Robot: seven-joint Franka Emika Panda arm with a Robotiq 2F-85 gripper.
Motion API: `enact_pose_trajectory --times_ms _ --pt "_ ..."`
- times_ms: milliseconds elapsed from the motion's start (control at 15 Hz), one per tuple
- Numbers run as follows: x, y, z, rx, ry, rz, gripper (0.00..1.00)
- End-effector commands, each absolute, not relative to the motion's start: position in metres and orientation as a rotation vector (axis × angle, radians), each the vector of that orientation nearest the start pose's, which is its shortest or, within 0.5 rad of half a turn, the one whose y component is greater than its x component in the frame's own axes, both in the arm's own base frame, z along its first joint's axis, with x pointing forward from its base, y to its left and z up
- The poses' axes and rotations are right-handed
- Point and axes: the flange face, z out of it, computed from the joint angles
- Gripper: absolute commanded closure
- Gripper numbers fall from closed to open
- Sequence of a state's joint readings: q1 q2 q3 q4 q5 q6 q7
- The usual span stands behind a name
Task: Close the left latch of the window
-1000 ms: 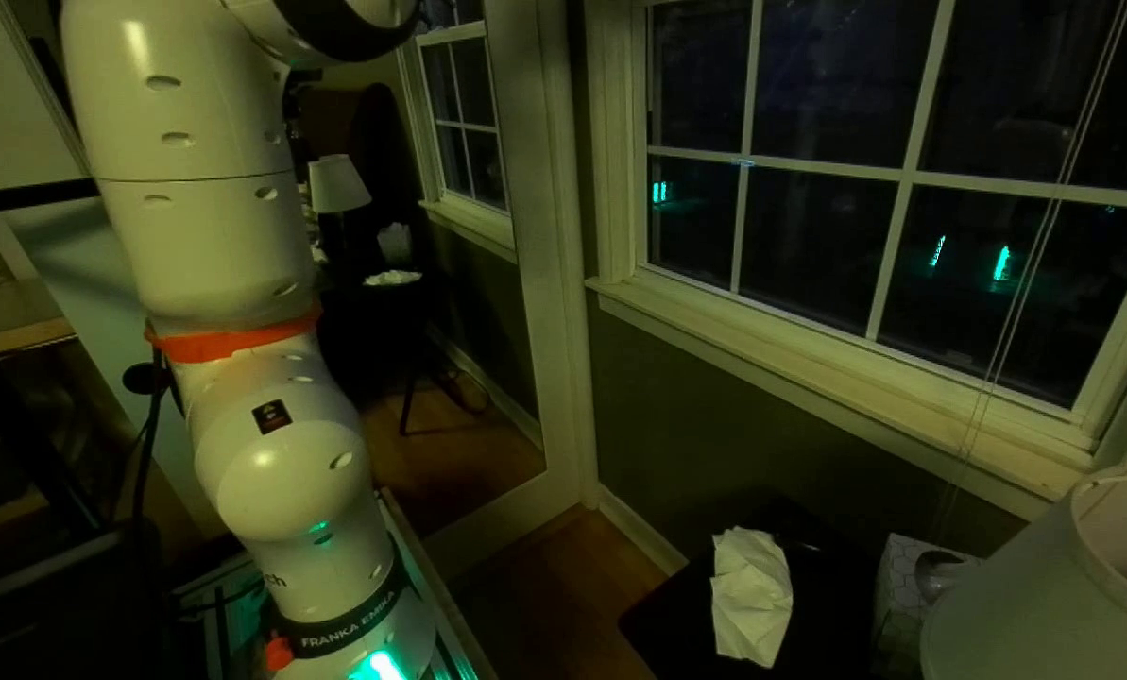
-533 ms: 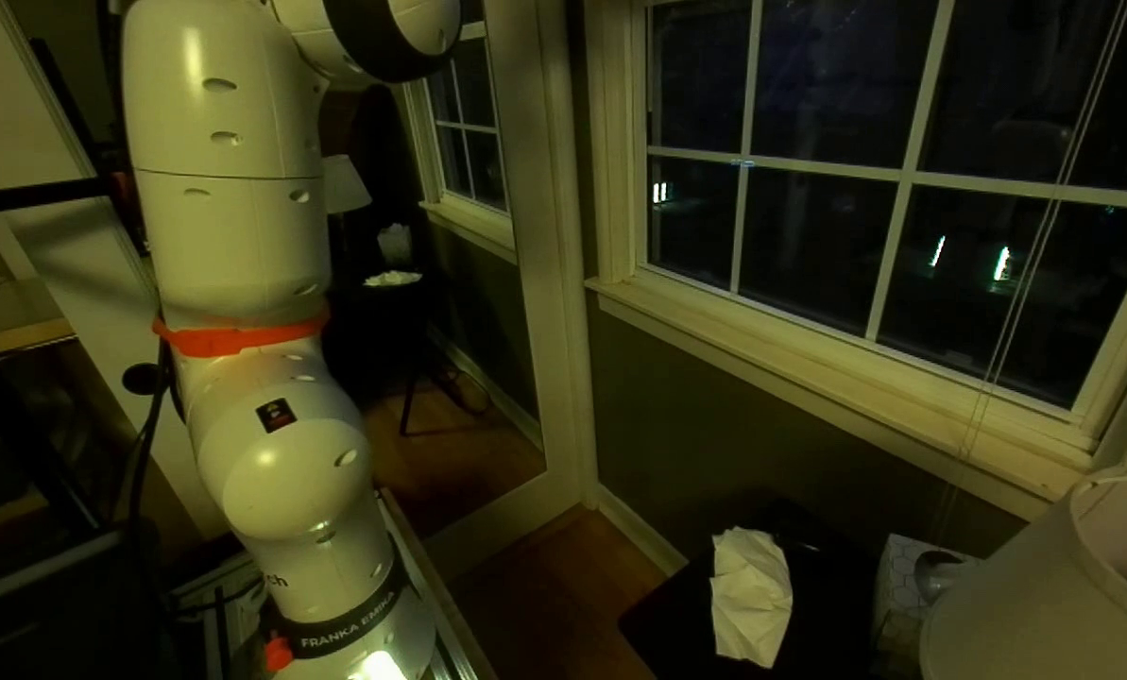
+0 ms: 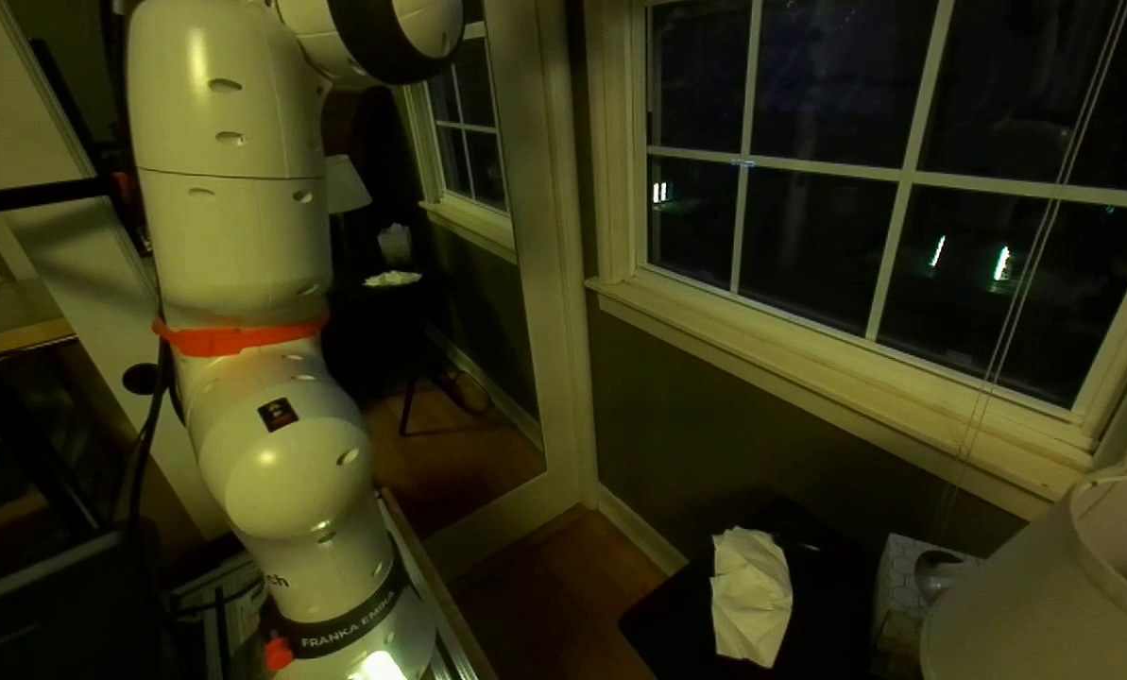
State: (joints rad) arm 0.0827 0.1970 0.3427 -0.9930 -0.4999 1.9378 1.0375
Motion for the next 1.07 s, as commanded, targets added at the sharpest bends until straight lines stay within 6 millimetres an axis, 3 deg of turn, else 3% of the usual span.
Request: enact_pose_trajectory --times_ms 0,467,1000 --pt "0.582 0.203 0.833 -2.572 0.96 -1.298 0.0" --pt "0.611 0.233 0.817 -2.506 0.976 -1.432 0.0" --pt "0.634 0.252 0.805 -2.423 0.963 -1.654 0.0"
